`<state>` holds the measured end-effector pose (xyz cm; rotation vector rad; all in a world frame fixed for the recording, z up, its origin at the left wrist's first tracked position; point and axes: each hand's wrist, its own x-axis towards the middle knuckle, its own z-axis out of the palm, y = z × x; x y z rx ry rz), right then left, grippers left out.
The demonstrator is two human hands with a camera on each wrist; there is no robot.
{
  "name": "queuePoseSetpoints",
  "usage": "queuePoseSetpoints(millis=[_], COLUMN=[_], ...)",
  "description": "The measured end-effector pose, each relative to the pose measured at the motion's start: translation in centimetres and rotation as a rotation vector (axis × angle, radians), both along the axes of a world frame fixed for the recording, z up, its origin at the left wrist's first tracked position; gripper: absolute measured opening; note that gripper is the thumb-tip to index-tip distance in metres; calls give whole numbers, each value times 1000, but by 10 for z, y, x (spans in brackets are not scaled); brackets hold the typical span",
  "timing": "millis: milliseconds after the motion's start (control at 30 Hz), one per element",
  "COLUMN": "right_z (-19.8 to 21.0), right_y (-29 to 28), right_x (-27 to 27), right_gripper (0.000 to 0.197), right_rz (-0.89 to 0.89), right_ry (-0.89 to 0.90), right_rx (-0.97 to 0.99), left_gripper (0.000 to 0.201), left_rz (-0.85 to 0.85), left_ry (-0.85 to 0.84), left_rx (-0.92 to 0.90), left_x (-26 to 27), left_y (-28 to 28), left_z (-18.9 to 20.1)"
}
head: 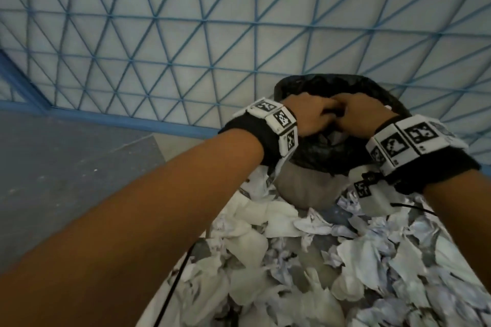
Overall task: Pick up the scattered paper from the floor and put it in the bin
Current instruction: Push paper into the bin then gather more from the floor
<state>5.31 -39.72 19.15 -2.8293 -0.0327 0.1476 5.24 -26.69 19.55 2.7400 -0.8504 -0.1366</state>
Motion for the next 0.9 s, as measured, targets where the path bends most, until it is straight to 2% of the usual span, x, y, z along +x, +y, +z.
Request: queuePoseSetpoints(millis=[100,167,200,267,333,400,467,533,600,700,800,900], right_z=[22,32,34,23,-15,-71,-129,-171,-195,-203,-199,-205], right_y=[17,43,62,104,144,172,178,170,163,170,188,199], right_x=[-4,-19,-30,-50,-61,-60,-51,-39,-32,-38,-54,-65], right_gripper=[48,45,41,35,33,31,42,78,107,122,117,86], right_rz=[-39,21,103,336,532,563,437,276,218,321,539,607], right_ry=[-221,-421,-533,-602,-405,-86,228,468,564,604,571,564], right_rx=[42,118,188,366,412,319,160,23,-85,-119,-138,-212], left_gripper=[33,25,22,22,27,38,57,77,93,105,98,66], left_rz=[136,241,299,418,483,505,590,723,801,683,486,400], left_ry=[-68,-85,-74,21,215,388,469,517,581,677,657,530], left_rx=[-466,-716,-713,-477,-102,199,288,239,184,118,165,288], left_x=[3,1,-2,-10,-24,-46,-66,-76,-79,-83,-95,-112], left_y=[41,82,106,156,202,236,257,269,271,258,235,229], left_z=[19,12,2,-31,-79,-127,-163,-188,-207,-223,-225,-230])
